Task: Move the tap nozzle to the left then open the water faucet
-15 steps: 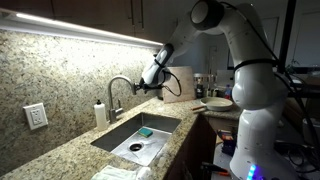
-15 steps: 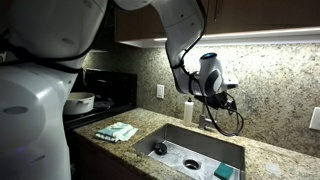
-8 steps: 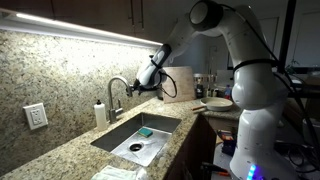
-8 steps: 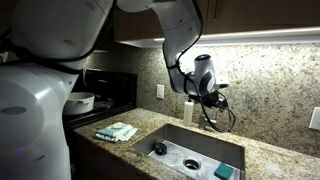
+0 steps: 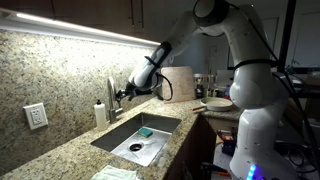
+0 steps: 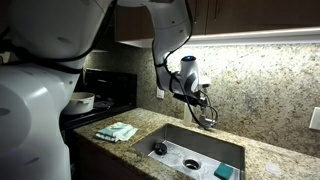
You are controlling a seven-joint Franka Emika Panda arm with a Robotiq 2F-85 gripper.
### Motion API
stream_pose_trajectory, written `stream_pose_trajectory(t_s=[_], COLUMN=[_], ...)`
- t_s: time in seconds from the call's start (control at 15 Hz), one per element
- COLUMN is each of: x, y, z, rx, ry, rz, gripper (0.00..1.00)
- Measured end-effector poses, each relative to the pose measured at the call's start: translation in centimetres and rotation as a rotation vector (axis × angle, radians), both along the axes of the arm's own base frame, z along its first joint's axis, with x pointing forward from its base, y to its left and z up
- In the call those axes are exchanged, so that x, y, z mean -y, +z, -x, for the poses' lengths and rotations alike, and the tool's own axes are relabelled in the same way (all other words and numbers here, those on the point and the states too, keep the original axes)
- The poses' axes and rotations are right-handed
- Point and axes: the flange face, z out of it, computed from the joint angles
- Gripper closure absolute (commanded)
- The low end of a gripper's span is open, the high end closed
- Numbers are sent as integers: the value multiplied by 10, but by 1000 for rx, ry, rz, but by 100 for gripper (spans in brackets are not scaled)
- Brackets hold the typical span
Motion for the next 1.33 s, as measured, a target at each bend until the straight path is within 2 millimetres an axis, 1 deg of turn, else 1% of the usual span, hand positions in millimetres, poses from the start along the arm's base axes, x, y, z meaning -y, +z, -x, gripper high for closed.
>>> stream_pose_trajectory(t_s=[0.13,0.2,0.33,0.4,0.53,0.8,1.0,1.2,1.33], x=[-14,-19,-16,-9,15,77,116,142,146], y=[-4,-5,-5,-4,-1,16,25,30,28], z=[5,6,8,9,15,32,40,40,39], rx=[-10,-13,-16,-23,-59,-161,-260,-331,-337], ry=[48,61,57,45,3,-97,-135,-133,-133], rz=[-1,-3,-6,-5,1,32,42,67,71], gripper=[0,0,0,0,0,0,0,0,0])
